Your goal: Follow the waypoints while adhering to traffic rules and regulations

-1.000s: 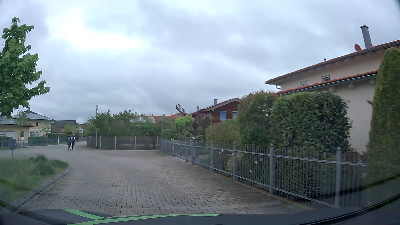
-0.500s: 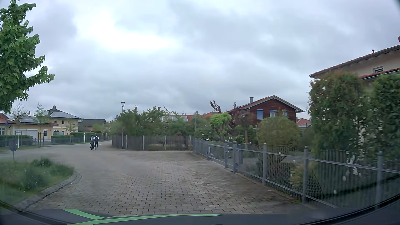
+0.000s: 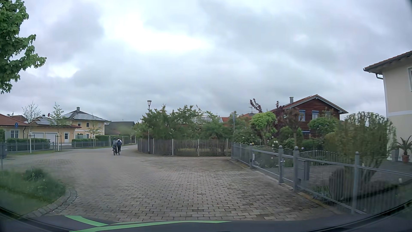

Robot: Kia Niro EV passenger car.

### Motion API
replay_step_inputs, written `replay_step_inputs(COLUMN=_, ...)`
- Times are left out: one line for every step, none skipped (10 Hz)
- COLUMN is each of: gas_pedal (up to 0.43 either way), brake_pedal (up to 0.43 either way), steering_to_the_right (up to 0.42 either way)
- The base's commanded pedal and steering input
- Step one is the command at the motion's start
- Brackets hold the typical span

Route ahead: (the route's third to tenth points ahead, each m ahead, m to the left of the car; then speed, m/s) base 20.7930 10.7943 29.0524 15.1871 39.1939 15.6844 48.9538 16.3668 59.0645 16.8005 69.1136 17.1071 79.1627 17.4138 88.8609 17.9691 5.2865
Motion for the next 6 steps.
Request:
replay_step_inputs(gas_pedal=0.047, brake_pedal=0.000, steering_to_the_right=-0.182)
replay_step_inputs(gas_pedal=0.047, brake_pedal=0.000, steering_to_the_right=-0.182)
replay_step_inputs(gas_pedal=0.047, brake_pedal=0.000, steering_to_the_right=-0.185)
replay_step_inputs(gas_pedal=0.047, brake_pedal=0.000, steering_to_the_right=-0.189)
replay_step_inputs(gas_pedal=0.047, brake_pedal=0.000, steering_to_the_right=-0.195)
replay_step_inputs(gas_pedal=0.047, brake_pedal=0.000, steering_to_the_right=-0.203)
